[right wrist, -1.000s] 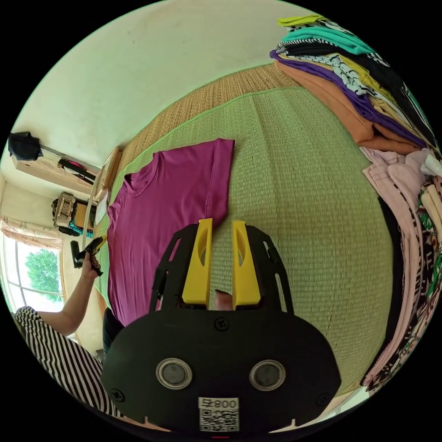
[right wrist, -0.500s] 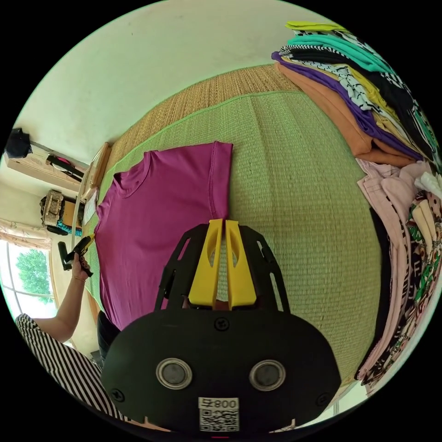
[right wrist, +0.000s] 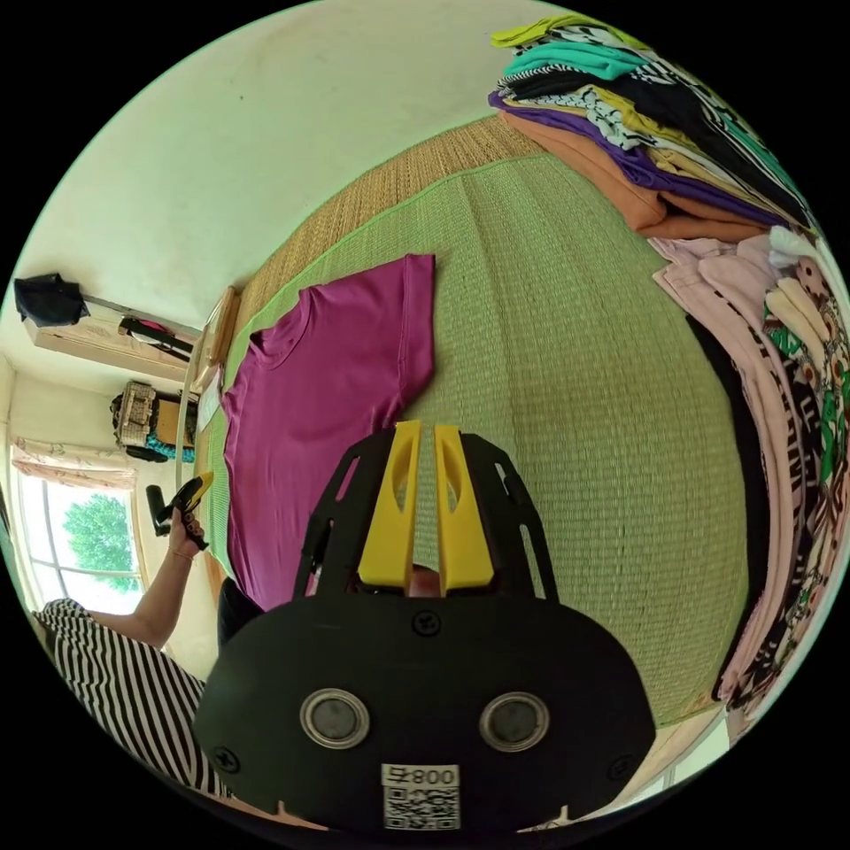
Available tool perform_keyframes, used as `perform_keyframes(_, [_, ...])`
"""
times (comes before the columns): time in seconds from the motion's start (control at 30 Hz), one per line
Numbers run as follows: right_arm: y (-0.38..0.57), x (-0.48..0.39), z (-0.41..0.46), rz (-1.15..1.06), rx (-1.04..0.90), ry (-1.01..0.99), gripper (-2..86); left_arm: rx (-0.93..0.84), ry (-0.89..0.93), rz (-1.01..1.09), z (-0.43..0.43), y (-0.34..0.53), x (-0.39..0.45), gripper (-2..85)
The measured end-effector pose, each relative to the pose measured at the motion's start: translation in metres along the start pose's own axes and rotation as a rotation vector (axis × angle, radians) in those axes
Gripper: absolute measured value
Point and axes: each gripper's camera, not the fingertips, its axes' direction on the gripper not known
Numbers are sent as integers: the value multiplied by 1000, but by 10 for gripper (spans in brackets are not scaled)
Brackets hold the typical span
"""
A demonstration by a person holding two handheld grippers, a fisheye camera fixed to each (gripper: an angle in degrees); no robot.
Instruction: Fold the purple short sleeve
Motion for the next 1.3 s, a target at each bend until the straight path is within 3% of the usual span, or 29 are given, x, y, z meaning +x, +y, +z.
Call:
perform_keyframes(0.23, [73, -48, -7, -94, -153, 24, 57, -205, -33, -5, -6, 94, 11, 55])
perform_keyframes(0.5, [98, -102, 13, -168, -241, 225, 33, -289, -125, -1, 1, 124, 14, 14])
perform_keyframes(0.8, [84, -106, -8, -91, -252, 173, 0, -220, -32, -95, -39, 166, -13, 8])
perform_keyframes(1.07, [101, -131, -37, -113, -252, 153, 30, -176, 12, -113, -56, 195, -13, 13])
perform_keyframes(1.3, [101, -142, -42, -115, -294, 189, 7, -242, -73, -90, -66, 213, -3, 8])
